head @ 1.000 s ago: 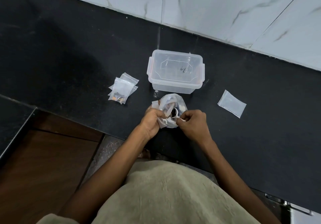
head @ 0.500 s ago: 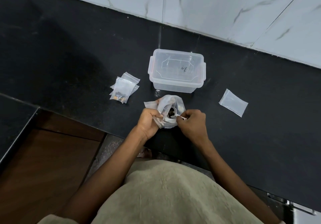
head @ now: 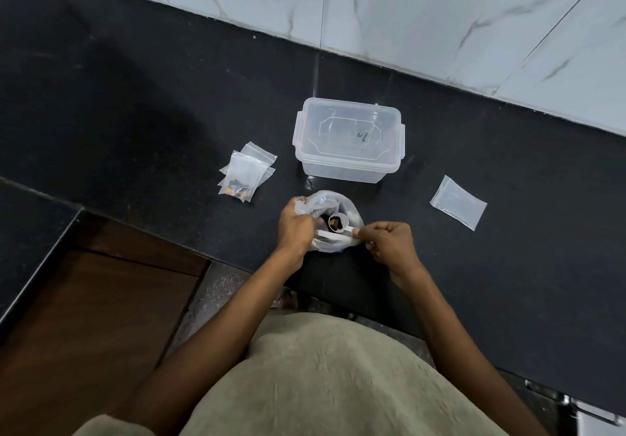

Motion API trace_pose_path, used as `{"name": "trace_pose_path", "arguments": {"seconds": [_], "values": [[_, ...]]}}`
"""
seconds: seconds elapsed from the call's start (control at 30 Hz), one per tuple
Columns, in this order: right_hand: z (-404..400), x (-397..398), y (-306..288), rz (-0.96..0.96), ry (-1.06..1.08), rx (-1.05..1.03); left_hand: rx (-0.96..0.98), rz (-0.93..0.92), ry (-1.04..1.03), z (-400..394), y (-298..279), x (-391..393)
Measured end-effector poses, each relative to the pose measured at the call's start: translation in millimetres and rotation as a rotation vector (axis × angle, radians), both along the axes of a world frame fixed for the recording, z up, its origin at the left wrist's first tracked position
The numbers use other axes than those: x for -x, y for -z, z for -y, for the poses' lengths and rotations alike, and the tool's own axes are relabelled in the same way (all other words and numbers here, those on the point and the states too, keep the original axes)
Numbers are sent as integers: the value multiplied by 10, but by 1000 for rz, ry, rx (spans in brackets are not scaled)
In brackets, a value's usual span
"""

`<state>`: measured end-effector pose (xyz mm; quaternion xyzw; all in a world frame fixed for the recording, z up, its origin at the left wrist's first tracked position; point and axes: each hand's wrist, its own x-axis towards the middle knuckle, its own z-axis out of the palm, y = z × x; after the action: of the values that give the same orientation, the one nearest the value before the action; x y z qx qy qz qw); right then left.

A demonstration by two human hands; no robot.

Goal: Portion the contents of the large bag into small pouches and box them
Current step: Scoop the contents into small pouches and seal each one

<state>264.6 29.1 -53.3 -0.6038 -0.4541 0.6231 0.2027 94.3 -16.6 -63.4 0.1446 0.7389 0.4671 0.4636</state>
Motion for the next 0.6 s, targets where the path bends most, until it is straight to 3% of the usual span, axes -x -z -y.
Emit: {"name": "trace_pose_path", "arguments": {"seconds": [0.2,0.4,0.47,0.6], "values": [[-47,-115,4,25,-122,-122,-5,-1,3,-8,47,27],[-58,-122,-106,-95,-68,-67,29,-77,142,3,-54,-4],[-46,-98,-183,-119,-57,-78,15,-167,185,28,-49,-26],[-20,-53,-418,-184,-56,-162,-101,-558,192,114,-14,-33]]}}
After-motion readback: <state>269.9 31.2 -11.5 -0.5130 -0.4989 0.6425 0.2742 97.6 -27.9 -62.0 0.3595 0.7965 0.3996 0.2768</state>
